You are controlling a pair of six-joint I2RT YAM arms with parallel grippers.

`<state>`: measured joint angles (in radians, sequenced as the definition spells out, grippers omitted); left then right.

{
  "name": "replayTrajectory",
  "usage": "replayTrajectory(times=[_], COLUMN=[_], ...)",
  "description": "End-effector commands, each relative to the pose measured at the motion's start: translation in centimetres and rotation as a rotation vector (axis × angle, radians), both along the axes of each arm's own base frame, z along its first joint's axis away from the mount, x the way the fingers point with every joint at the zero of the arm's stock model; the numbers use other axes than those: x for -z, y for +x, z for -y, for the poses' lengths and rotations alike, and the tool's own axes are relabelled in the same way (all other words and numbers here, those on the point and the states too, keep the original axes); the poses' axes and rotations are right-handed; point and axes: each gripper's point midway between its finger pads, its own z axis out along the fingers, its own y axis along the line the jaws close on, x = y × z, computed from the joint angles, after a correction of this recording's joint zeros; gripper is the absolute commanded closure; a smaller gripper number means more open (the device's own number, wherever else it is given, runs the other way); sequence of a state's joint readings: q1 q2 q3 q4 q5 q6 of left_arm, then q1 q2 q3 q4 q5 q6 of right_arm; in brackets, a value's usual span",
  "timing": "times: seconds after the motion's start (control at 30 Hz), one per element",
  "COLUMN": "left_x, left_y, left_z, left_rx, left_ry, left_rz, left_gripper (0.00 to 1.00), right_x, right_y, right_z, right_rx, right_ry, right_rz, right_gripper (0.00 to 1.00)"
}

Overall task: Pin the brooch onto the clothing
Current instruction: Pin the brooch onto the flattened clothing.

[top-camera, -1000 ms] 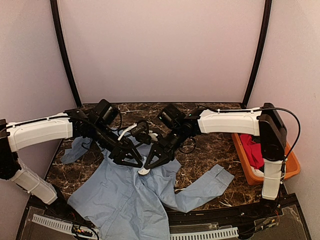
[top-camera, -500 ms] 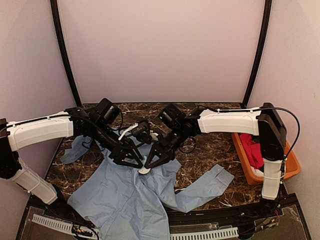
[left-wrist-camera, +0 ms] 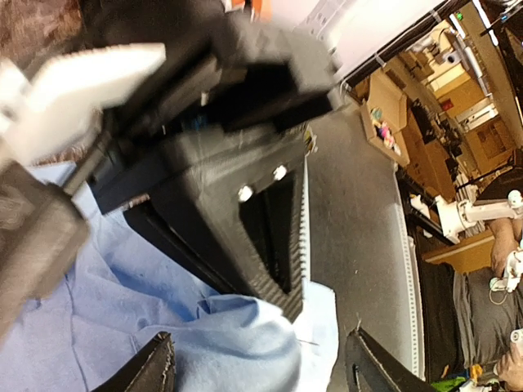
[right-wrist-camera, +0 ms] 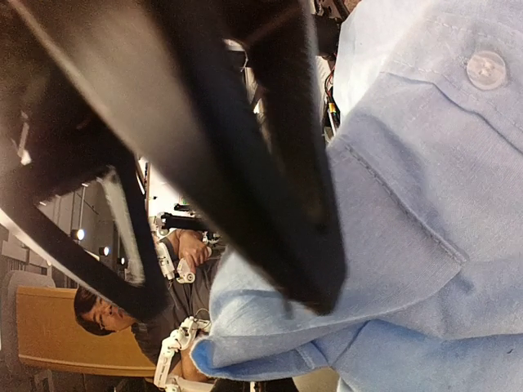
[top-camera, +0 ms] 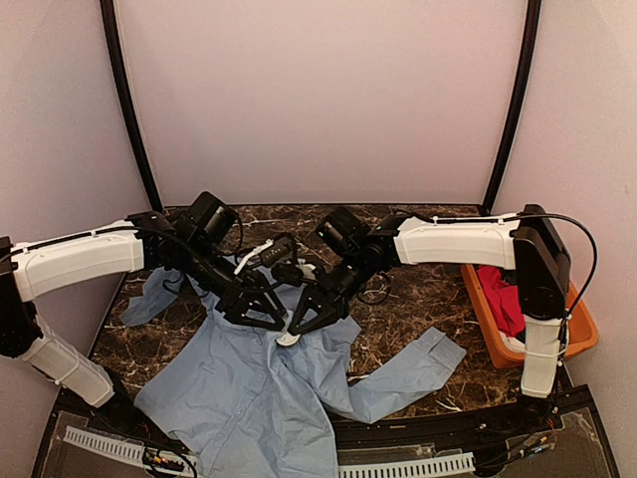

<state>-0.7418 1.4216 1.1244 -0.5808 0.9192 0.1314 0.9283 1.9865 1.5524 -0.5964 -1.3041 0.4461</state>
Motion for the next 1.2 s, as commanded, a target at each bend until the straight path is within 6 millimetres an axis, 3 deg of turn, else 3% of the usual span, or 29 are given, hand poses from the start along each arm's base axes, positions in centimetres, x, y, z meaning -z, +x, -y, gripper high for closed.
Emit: replayTrajectory(times=[0.0, 0.2, 0.47, 0.8, 0.97, 1.17], left_x=[-4.3, -2.0, -2.0, 1.0, 0.7, 0.9], left_y=[-0.1, 0.0, -0.5, -0.9, -1.0, -0.7], left_z=[-0.6, -0.4, -0.6, -0.4, -0.3, -0.2], left_rx=[-0.005, -0.018, -0.023, -0.010, -0.007, -0.018], left_ry=[-0.158, -0.124, -0.125, 0.027, 0.010, -0.002], left_rz=[0.005, -0.086, -0.124, -0.004, 0.015, 0.034], left_gripper=[0.28, 0.29, 0.25, 0.01, 0.04, 0.20], right_x=[-0.1, -0.9, -1.8, -3.2, -3.7, -4.3], right_y=[0.4, 0.9, 1.4, 1.5, 1.5, 1.3], right_z=[-0.1, 0.1, 0.4, 0.6, 0.8, 1.0], right_rx=[0.008, 0.017, 0.026, 0.019, 0.016, 0.008], right_ry=[0.006, 0.032, 0.055, 0.093, 0.106, 0.127], right_rz=[0.018, 0.046, 0.017, -0.010, -0.018, -0.023], right_gripper=[1.00, 1.00, 1.00, 1.00, 1.00, 1.00])
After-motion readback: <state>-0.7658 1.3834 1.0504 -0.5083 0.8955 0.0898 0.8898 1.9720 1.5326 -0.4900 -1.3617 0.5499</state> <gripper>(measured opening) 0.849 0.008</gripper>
